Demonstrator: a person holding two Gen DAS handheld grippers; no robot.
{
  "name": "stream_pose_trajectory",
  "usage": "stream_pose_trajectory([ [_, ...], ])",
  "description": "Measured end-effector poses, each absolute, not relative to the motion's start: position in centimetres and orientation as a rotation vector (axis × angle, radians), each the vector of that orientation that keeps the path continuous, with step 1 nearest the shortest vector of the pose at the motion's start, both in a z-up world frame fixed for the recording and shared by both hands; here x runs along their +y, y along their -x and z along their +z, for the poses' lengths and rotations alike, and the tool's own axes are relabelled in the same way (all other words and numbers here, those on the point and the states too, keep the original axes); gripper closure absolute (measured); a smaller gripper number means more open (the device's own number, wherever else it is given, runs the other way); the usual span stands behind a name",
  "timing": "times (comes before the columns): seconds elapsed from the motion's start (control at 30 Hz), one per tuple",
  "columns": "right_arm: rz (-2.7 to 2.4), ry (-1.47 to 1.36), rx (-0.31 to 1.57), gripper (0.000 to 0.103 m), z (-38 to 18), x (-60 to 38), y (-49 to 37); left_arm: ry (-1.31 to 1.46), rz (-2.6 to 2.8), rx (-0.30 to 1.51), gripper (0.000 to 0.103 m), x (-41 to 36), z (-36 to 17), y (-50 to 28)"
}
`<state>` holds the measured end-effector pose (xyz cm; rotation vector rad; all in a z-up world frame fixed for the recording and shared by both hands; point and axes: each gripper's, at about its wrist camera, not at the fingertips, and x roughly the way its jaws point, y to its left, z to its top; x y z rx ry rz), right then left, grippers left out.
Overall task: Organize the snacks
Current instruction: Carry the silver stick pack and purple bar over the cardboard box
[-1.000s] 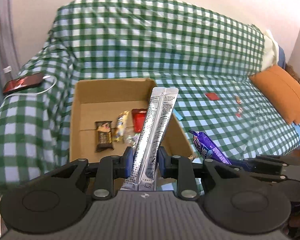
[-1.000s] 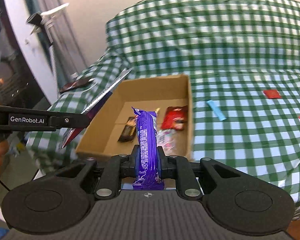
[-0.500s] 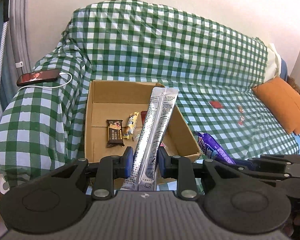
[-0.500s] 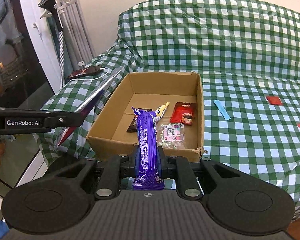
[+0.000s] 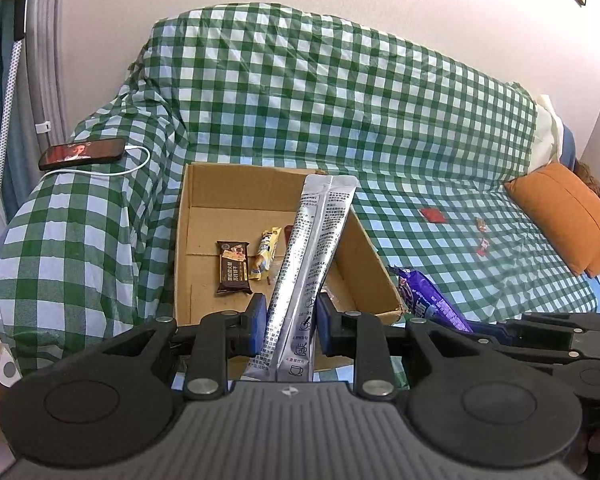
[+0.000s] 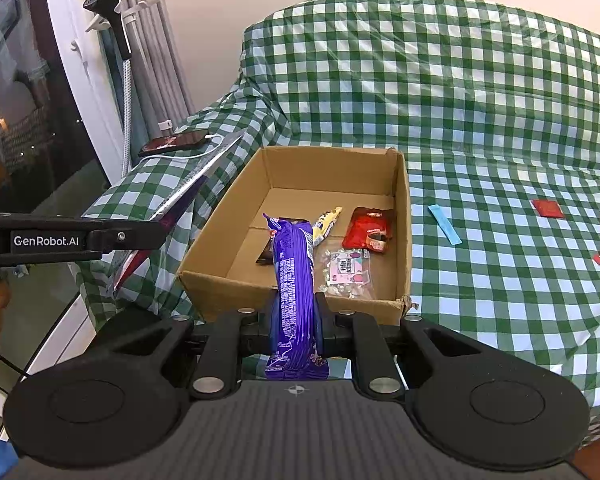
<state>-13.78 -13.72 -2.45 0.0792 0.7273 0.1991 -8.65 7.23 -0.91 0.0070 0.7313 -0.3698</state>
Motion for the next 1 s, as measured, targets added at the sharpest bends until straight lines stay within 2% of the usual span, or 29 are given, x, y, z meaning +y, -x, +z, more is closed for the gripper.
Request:
stream_pose_trajectory([
  [1.0, 0.153, -0.077, 0.757, 0.085, -3.9, -14.7, 8.9, 0.016, -0.335, 0.778, 0.074, 7.1, -2.4, 3.5],
])
